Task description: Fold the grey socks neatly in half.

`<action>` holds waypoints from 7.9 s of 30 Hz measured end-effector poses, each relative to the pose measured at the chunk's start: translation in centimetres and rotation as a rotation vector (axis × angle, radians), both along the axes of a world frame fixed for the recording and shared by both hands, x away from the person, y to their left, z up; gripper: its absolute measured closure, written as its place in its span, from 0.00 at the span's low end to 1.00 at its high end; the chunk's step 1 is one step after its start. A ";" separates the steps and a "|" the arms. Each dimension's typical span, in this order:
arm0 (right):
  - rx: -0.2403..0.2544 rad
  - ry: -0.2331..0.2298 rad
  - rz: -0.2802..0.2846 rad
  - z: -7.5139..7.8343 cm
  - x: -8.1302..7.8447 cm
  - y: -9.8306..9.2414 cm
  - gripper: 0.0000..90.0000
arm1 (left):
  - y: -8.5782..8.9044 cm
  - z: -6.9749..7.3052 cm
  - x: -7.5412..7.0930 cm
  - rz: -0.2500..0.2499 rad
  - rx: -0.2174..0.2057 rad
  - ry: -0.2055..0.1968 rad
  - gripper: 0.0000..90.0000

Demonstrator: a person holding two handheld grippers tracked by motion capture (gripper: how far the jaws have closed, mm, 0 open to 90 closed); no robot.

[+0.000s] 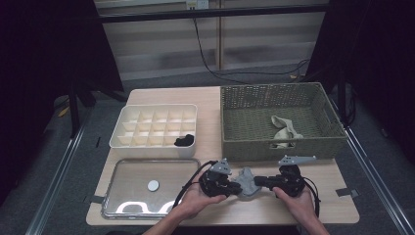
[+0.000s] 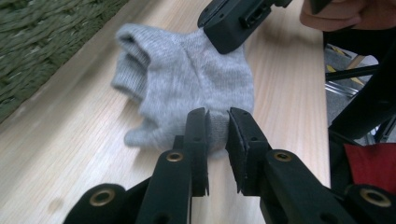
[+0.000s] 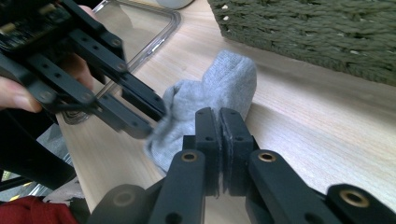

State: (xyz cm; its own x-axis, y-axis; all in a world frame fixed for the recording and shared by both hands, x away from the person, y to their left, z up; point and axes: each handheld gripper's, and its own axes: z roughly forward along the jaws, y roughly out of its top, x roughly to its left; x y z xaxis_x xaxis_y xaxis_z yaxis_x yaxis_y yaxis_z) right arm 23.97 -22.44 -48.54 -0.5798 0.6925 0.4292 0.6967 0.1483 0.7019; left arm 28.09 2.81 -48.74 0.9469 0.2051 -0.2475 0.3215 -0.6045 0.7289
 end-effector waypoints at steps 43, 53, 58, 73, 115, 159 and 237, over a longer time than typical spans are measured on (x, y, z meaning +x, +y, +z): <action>0.031 0.045 0.088 -0.7 -0.9 2.2 0.96 | -0.3 -1.1 0.6 0.039 0.038 0.021 0.95; -0.006 0.038 0.084 -0.9 -0.8 2.4 0.96 | 1.2 2.1 1.6 0.056 -0.089 0.019 0.80; -0.012 0.038 0.093 -0.9 -0.8 2.5 0.96 | -0.2 2.3 2.6 0.050 -0.078 0.021 0.66; -0.043 0.034 0.114 -0.8 -0.9 2.0 0.95 | -2.0 -0.1 3.9 0.068 0.029 0.077 0.47; -0.109 0.030 0.097 -0.8 -1.9 0.9 0.94 | -2.1 -1.7 2.9 -0.078 -0.010 0.237 0.66; -0.001 -0.107 -0.022 0.6 -1.6 -0.7 0.21 | 2.7 1.9 3.8 0.034 0.063 0.206 0.71; -0.008 -0.098 -0.028 0.2 -1.0 -1.0 0.10 | 17.9 12.4 11.0 0.331 0.154 0.063 0.71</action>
State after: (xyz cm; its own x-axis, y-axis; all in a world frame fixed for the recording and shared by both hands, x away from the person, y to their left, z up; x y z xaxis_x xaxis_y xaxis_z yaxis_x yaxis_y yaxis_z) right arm 22.94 -23.44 -48.33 -0.5991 0.7122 0.3659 0.6287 0.1354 0.7658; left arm 39.14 20.76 -36.34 0.8069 0.5374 -0.2453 0.5592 -0.5611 0.6103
